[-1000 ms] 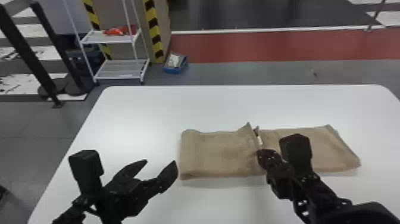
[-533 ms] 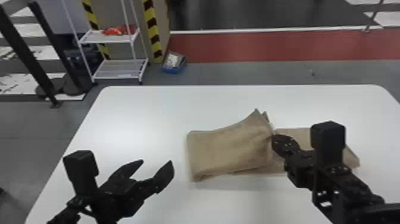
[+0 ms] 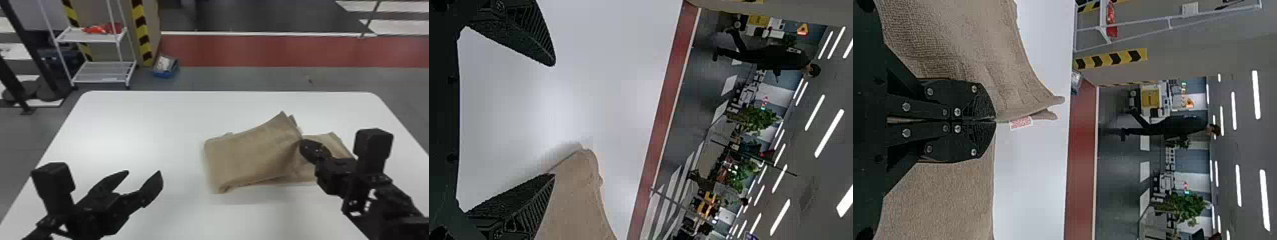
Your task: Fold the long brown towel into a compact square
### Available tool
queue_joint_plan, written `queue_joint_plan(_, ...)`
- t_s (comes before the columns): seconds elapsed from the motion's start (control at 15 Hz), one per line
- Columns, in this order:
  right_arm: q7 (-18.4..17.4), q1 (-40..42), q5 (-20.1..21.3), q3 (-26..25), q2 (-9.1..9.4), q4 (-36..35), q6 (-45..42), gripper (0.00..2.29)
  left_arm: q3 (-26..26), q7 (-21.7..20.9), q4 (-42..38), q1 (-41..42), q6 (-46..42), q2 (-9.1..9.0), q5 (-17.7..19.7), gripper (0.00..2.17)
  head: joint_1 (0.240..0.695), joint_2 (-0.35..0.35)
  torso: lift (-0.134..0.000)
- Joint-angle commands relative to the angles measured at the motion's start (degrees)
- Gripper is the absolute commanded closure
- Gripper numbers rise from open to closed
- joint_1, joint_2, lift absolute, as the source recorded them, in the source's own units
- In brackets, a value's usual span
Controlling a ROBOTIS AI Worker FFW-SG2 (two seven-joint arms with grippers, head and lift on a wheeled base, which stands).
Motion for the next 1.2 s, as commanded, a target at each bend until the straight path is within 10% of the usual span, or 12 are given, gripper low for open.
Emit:
queue_joint_plan(0.0,0.0,0.0,-1.0,-2.1,0.0,1.9,-0.1,1.48,0.1,-0.1,0.3,0.1,-0.7,-0.15,0.1,0.08,0.695,-0.039,-0.123)
queue_joint_plan(0.33,1.5,0.4,-5.9,-9.4,0.0,1.2,-0.7,1.48,0.3,0.0,0.5,0.4,-3.3,-0.15,0.1,0.08,0.695,-0.078,-0.123)
queue_joint_plan(0.8,3.9,0.1,-8.2,-11.8,0.09,3.5,-1.9,1.48,-3.3,3.8,13.3,1.8,-45.2,-0.15,-6.5,0.06,0.695,-0.112,-0.123)
queue_joint_plan(1.13,3.9,1.0,-12.4,-17.3,0.35,4.2,-1.7,1.48,-3.1,4.8,15.2,2.6,-48.2,-0.15,-6.8,0.06,0.695,-0.133,-0.123)
